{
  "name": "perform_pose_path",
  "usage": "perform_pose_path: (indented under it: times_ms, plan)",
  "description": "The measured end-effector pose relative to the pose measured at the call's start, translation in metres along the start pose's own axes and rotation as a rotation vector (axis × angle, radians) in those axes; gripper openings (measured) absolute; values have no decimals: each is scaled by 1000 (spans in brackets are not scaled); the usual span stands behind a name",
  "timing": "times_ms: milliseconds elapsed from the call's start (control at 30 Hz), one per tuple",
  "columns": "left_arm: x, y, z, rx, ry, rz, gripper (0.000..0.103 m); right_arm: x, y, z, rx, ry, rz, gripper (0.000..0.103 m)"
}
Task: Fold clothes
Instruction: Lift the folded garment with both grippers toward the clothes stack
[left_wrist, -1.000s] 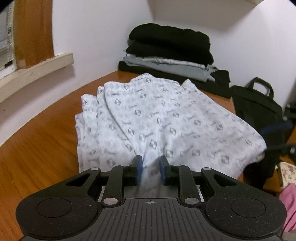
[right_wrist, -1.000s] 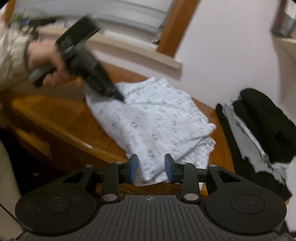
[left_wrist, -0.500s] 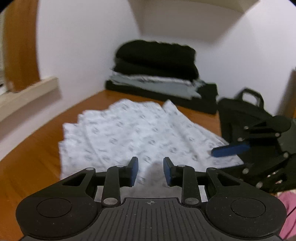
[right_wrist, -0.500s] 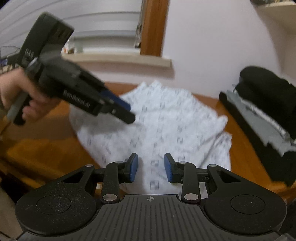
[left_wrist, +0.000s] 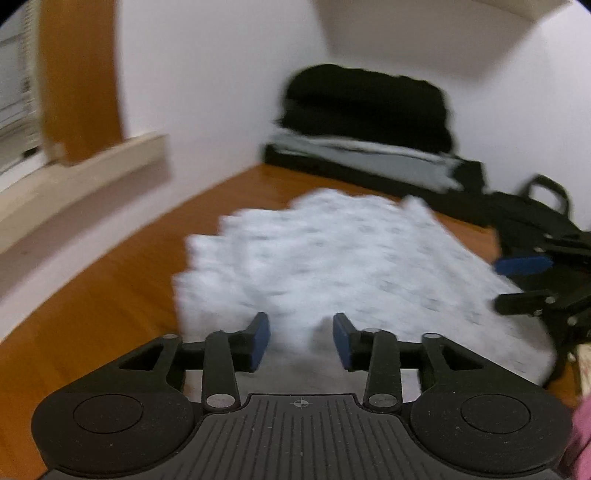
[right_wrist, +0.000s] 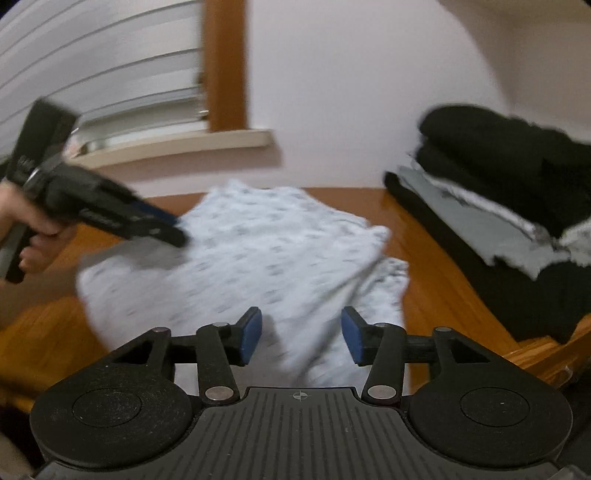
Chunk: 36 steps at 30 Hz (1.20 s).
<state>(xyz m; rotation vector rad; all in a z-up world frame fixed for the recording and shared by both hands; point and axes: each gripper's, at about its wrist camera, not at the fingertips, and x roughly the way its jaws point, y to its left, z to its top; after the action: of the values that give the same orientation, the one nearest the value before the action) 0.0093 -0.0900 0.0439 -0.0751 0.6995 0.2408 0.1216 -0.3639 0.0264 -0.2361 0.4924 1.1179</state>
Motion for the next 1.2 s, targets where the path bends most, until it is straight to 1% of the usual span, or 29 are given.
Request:
perform_pose_path:
  times_ms: [33,67,100,133,200,267,400,500,567,600,633,667,700,733,800,833,933,967,1100,1200]
  plan:
    - [5,7,2,-1,10,21,59,6,-9,2,28,5,-7,53]
    - [10,16,4,-9,22,26,62,12,-19,5,57,10,-14,55]
    - [14,23,5,-24,28,13,68,18,-31,6,93,22,-5,59]
    - [19,31,6,-45,34,-7,70,23,-41,6,123,27,7,62]
    - [26,42,7,-79,44,-40,72,32,-56,7,166,33,16,65]
    - [31,52,8,-117,37,-66,73,40,-67,7,190,53,35,68]
    - [42,69,10,-198,45,-124,72,55,-72,8,192,66,82,69]
    - [49,74,16,-210,47,-154,71,66,-75,12,185,58,105,68]
    - [54,76,21,-220,53,-165,65,73,-75,15,176,55,126,61]
    - [57,77,23,-224,55,-172,59,77,-76,17,178,56,152,50]
    - [59,78,25,-228,60,-180,48,81,-77,19,185,60,174,41]
    - [62,80,27,-238,66,-196,39,84,-78,20,193,63,187,36]
    - [65,81,28,-254,78,-224,25,86,-79,20,202,63,203,29]
    - [67,82,29,-266,86,-247,22,87,-79,20,210,63,218,27]
    - [68,76,32,-238,77,-238,19,91,-81,20,227,63,249,24]
    - [65,75,33,-233,63,-232,18,89,-79,21,214,52,244,23]
    - [41,73,38,-219,-27,-239,17,68,-69,23,177,-54,225,21]
    - [30,73,40,-219,-59,-249,17,56,-63,27,157,-97,215,20]
    - [-18,67,59,-165,-202,-254,17,11,-42,43,75,-269,171,20]
    - [-45,62,70,-151,-305,-276,17,-5,-39,53,36,-339,130,19]
